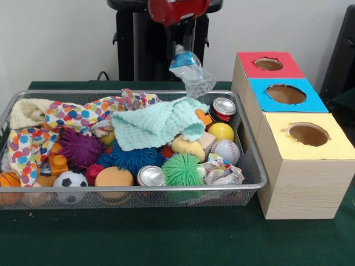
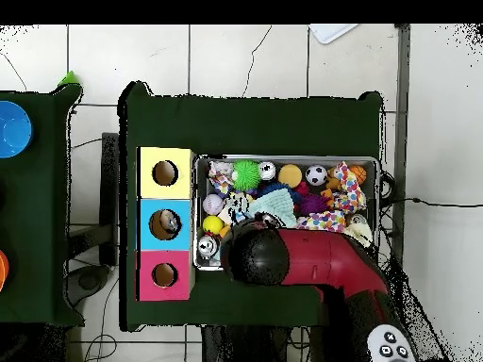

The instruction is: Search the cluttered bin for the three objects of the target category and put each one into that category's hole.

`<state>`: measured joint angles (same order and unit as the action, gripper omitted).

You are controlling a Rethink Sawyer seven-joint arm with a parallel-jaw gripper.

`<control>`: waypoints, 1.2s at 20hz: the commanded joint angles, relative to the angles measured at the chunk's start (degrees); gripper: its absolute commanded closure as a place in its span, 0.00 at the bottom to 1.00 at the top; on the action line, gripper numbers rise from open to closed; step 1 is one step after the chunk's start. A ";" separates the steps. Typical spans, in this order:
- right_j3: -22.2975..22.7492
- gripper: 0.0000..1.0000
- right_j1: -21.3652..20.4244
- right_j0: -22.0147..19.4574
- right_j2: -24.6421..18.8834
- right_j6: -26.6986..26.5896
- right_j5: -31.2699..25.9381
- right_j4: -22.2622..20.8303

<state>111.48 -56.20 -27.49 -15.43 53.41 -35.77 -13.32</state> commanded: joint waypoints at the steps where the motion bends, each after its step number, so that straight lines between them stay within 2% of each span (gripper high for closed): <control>1: 7.73 1.00 -5.34 1.83 2.20 13.46 -8.36 5.75; 8: 11.19 1.00 -9.73 6.05 5.02 15.26 -9.16 9.37; 15: 13.86 1.00 -12.74 12.05 8.87 18.91 -9.20 11.58; 19: 15.39 1.00 -11.77 15.00 10.81 20.71 -6.16 12.28; 24: 15.99 1.00 -8.51 18.06 12.32 22.71 -0.94 12.85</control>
<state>122.76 -67.69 -10.72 -5.77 55.40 -38.55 -2.70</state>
